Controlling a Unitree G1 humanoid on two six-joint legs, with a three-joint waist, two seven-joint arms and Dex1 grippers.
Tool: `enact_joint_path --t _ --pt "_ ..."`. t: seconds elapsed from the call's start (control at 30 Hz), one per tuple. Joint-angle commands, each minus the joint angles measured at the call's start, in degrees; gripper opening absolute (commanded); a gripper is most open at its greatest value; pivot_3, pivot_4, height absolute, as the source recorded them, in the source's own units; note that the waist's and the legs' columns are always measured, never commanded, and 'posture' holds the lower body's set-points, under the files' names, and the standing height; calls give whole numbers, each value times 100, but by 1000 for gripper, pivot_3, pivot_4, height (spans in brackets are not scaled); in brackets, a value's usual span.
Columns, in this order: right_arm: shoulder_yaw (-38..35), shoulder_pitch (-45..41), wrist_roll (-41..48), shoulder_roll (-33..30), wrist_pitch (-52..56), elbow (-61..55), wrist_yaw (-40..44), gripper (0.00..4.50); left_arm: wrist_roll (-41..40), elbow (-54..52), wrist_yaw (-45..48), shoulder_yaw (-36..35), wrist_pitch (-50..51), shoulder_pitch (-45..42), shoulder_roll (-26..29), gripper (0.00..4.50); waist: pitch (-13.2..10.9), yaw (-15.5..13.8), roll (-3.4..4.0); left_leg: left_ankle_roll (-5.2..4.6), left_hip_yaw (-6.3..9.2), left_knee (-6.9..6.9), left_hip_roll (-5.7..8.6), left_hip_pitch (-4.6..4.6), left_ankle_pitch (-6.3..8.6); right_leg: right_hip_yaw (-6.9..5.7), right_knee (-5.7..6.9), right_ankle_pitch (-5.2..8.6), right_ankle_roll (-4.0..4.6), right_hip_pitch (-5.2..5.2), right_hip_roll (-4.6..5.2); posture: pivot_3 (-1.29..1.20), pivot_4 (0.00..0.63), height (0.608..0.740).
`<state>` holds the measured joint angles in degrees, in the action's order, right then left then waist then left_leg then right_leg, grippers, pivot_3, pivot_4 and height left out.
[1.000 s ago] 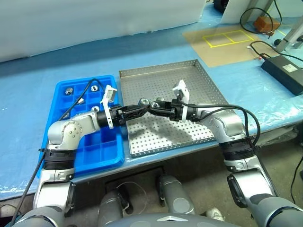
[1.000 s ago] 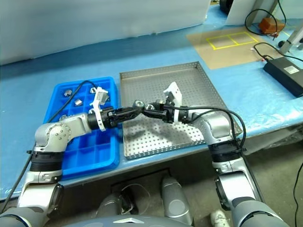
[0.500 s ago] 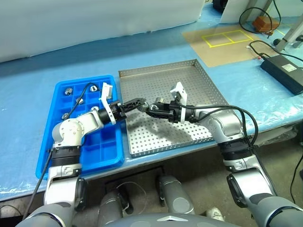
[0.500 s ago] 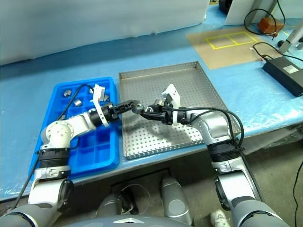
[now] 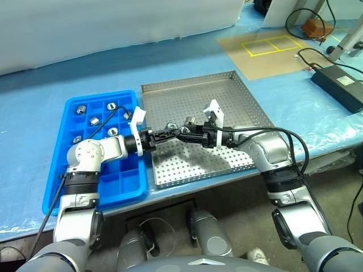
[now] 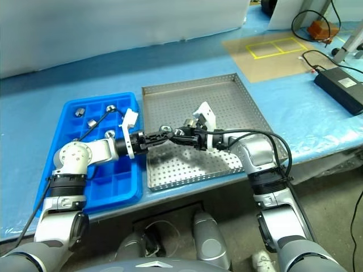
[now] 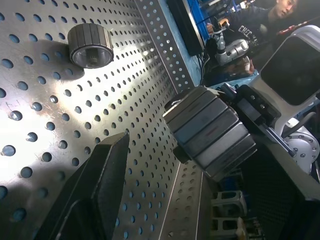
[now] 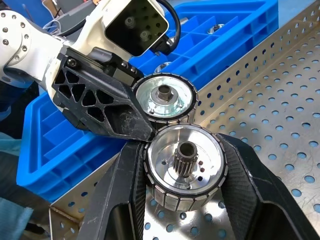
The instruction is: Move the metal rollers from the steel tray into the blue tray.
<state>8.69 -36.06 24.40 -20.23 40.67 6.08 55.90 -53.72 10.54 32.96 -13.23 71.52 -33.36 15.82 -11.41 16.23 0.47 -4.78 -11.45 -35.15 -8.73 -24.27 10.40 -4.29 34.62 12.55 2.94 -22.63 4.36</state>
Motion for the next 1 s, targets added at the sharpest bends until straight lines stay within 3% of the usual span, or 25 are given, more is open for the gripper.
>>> enact_joint_path --t 0.03,0.43,0.8,1.0 --pt "-30 -84 104 19 -110 -168 110 1642 -218 2 -129 -428 -102 -162 -33 3473 0 3 0 -1 0 0 0 -3 0 0 -1 0 0 -2 0 -664 150 740" --pt "-12 -77 78 54 -98 -172 121 1642 -231 -377 -188 -158 95 32 -230 3473 -1 -6 -1 -5 0 2 -1 -6 1 -1 -6 0 0 -4 0 -663 150 740" --pt "-6 -33 76 56 -91 -200 100 1642 -330 -67 -337 -541 -60 -155 -238 3473 -1 3 -1 -2 0 3 -1 -7 2 -1 -7 1 -1 -5 0 -665 150 740" --pt "17 -29 66 75 -98 -200 99 1642 -233 -121 -345 -417 46 -99 -289 3473 -1 0 -1 -4 0 5 0 -9 3 -1 -12 1 -1 -6 0 -665 150 740"
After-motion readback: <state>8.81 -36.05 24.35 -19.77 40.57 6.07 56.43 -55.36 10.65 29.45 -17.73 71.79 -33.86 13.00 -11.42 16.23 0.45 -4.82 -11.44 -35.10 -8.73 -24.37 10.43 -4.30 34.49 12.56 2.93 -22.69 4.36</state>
